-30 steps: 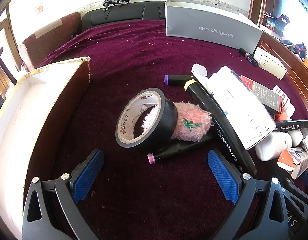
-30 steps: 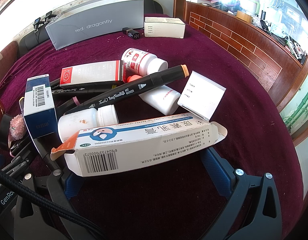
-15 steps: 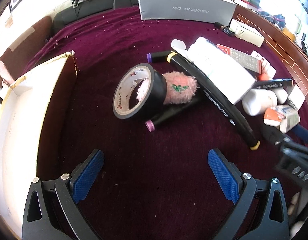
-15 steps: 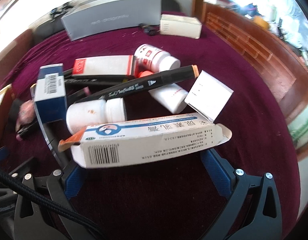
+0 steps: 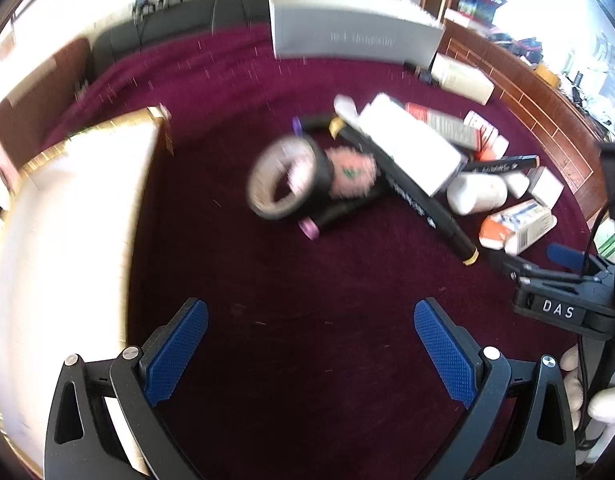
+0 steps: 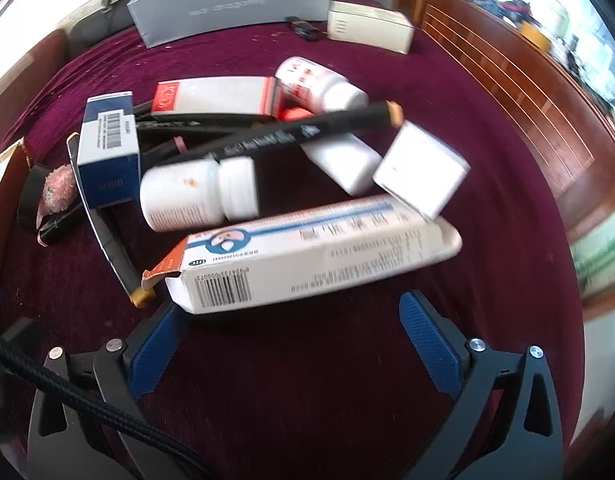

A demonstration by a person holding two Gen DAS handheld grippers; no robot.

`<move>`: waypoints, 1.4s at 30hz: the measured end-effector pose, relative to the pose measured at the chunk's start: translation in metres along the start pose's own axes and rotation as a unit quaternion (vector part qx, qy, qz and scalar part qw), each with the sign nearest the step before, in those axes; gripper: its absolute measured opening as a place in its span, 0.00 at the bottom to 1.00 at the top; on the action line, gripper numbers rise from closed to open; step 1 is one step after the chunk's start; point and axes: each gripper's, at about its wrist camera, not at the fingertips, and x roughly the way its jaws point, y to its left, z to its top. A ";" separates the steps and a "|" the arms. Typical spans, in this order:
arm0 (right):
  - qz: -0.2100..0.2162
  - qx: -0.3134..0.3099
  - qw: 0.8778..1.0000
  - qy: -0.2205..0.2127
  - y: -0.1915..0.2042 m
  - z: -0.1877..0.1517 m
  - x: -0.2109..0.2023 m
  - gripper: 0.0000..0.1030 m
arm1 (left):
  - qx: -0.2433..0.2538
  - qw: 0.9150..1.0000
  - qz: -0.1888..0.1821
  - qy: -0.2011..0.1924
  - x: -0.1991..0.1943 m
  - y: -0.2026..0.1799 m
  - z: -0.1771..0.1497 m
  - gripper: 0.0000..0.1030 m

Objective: Organize objects
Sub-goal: 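Reach the left gripper to the black tape roll and grasp it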

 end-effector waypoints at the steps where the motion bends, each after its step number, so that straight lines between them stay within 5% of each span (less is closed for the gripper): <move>1: 0.003 0.004 1.000 -0.005 -0.001 -0.004 -0.004 0.99 | 0.006 1.000 0.002 -0.008 -0.004 0.003 0.003 0.98; 10: 0.043 0.070 0.984 -0.158 -0.026 -0.028 -0.048 1.00 | -0.014 0.999 0.022 -0.027 0.009 0.021 0.046 0.98; 15: 0.133 0.039 0.976 -0.169 -0.025 -0.027 -0.052 1.00 | 0.001 0.999 0.051 -0.016 0.031 0.017 0.056 0.98; 28: 0.156 0.059 0.970 -0.177 -0.030 -0.032 -0.052 1.00 | 0.005 0.998 0.067 -0.008 0.058 0.001 0.059 0.99; 34: 0.157 0.059 0.971 -0.172 -0.030 -0.033 -0.050 1.00 | -0.038 0.999 0.000 0.008 0.060 0.013 0.058 0.94; 36: 0.157 0.062 0.971 -0.171 -0.032 -0.033 -0.050 1.00 | -0.019 0.999 -0.035 0.013 0.055 0.010 0.055 0.69; 38: 0.157 0.065 0.971 -0.168 -0.032 -0.033 -0.049 1.00 | -0.014 0.996 -0.083 0.035 0.051 0.008 0.048 0.60; 42: 0.157 0.069 0.971 -0.164 -0.034 -0.034 -0.048 1.00 | 0.017 0.995 -0.092 0.021 0.030 -0.001 0.037 0.60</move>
